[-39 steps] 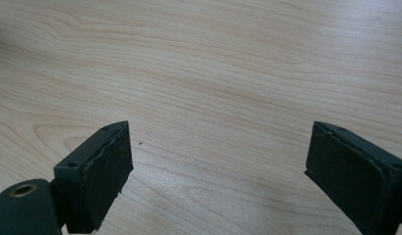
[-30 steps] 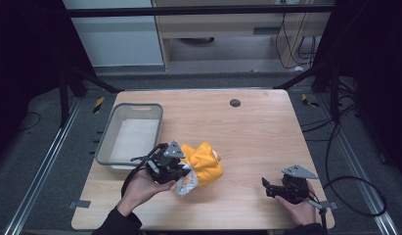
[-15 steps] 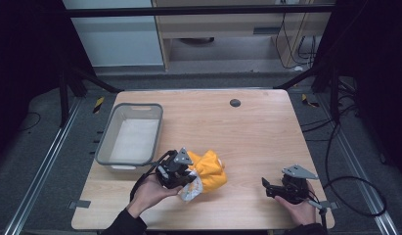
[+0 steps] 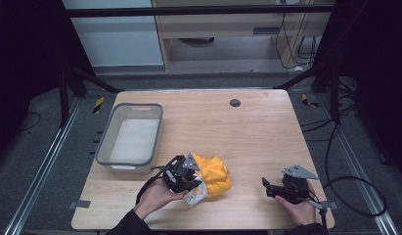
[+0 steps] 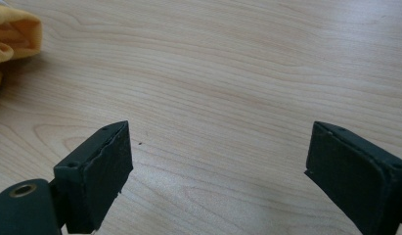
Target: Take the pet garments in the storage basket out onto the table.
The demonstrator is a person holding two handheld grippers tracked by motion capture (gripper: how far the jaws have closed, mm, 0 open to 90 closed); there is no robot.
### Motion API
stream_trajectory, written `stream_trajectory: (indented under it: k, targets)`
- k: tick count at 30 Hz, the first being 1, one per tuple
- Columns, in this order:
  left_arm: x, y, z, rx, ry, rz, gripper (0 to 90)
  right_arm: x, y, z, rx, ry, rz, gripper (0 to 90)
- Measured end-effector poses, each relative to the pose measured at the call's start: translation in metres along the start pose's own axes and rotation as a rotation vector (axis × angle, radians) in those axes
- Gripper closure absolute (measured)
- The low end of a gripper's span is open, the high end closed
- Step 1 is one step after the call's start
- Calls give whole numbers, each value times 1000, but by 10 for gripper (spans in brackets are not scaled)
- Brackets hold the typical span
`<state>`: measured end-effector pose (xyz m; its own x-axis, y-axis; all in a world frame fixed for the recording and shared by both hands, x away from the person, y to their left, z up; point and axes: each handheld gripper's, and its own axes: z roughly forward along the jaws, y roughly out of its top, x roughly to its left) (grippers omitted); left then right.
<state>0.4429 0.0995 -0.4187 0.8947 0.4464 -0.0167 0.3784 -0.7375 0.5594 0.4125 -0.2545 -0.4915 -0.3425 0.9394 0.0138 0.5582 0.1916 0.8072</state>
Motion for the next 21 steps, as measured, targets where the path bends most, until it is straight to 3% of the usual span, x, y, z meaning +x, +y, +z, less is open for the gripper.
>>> stream_trajectory:
  k: [12,21]
  targets:
    - [-3,-3,13,5,-2,6,778,0,0,0,0,1,3,99]
    - [-4,-4,17,9,-3,-11,688,0,0,0,5,1,0,98]
